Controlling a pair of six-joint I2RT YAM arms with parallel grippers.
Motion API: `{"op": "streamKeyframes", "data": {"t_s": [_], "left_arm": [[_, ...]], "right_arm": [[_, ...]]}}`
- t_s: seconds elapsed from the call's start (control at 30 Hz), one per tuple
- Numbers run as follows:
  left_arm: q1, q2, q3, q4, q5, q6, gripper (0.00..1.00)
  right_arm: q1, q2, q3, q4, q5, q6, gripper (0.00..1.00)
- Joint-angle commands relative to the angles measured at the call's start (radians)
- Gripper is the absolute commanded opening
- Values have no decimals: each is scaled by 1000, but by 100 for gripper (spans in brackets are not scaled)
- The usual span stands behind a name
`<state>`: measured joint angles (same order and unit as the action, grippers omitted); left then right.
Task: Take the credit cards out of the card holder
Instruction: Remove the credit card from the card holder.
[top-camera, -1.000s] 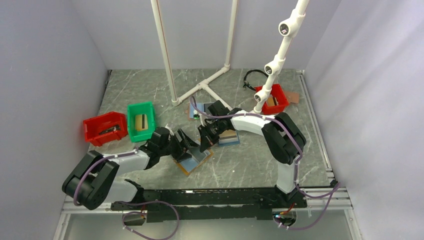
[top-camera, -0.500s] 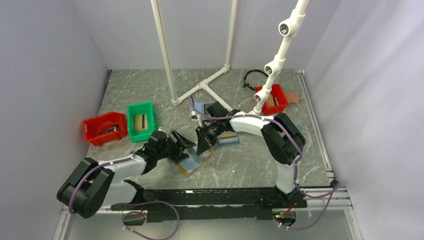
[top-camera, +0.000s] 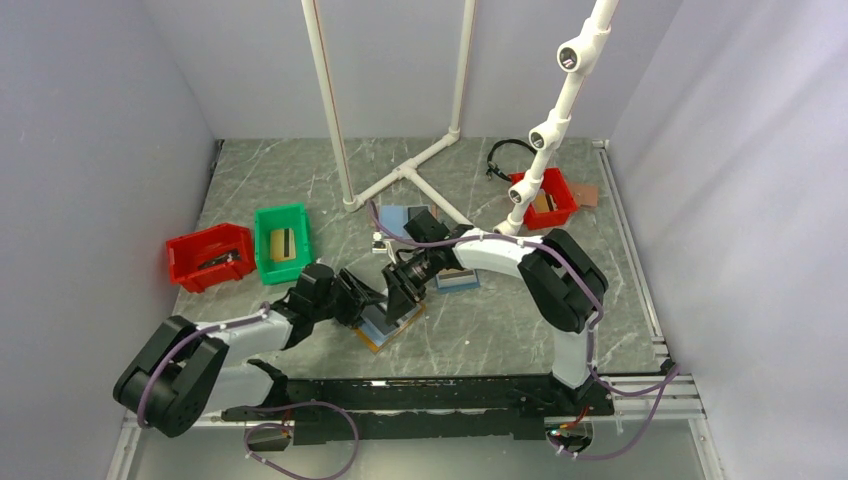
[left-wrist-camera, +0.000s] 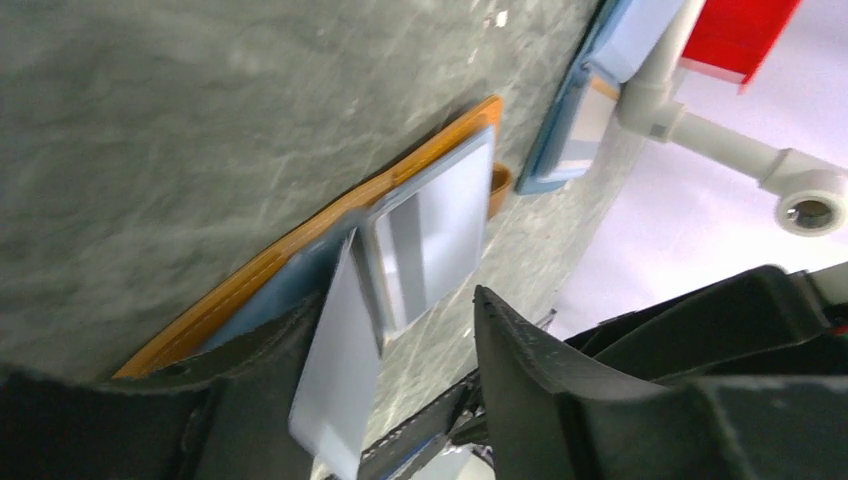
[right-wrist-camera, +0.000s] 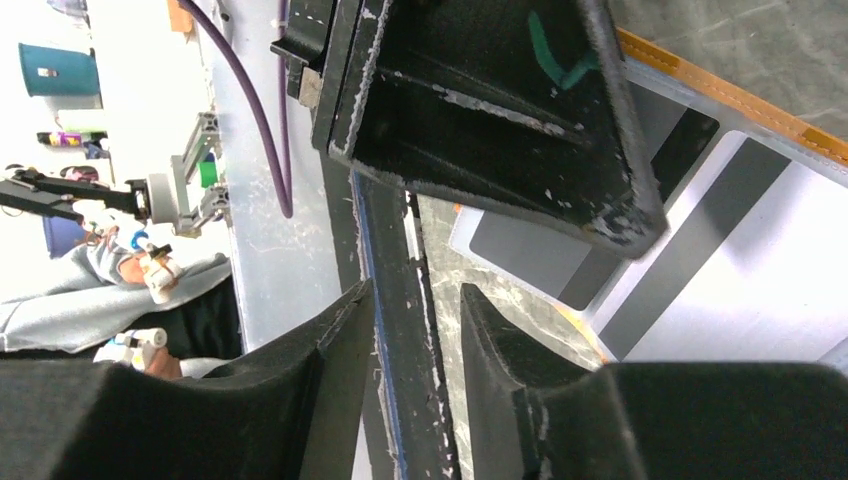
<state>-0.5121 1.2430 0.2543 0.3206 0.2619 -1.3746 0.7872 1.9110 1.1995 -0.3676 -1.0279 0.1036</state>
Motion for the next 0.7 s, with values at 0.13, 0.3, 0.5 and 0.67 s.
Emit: {"op": "streamKeyframes", "data": {"t_s": [0.13, 0.3, 0.5, 0.67], "left_arm": [[11, -78, 0, -232, -50, 107, 31], [15, 0, 34, -210, -2, 167, 6], [16, 94, 93, -109, 118, 379, 0], [17, 160, 160, -87, 205, 550, 0]], "right_arm": [[-37, -3, 39, -48, 28, -90, 41], [-65, 28, 31, -37, 95, -74, 42], [-104, 53, 21, -30, 52, -66, 41], [-130, 62, 3, -17, 35, -62, 44]]}}
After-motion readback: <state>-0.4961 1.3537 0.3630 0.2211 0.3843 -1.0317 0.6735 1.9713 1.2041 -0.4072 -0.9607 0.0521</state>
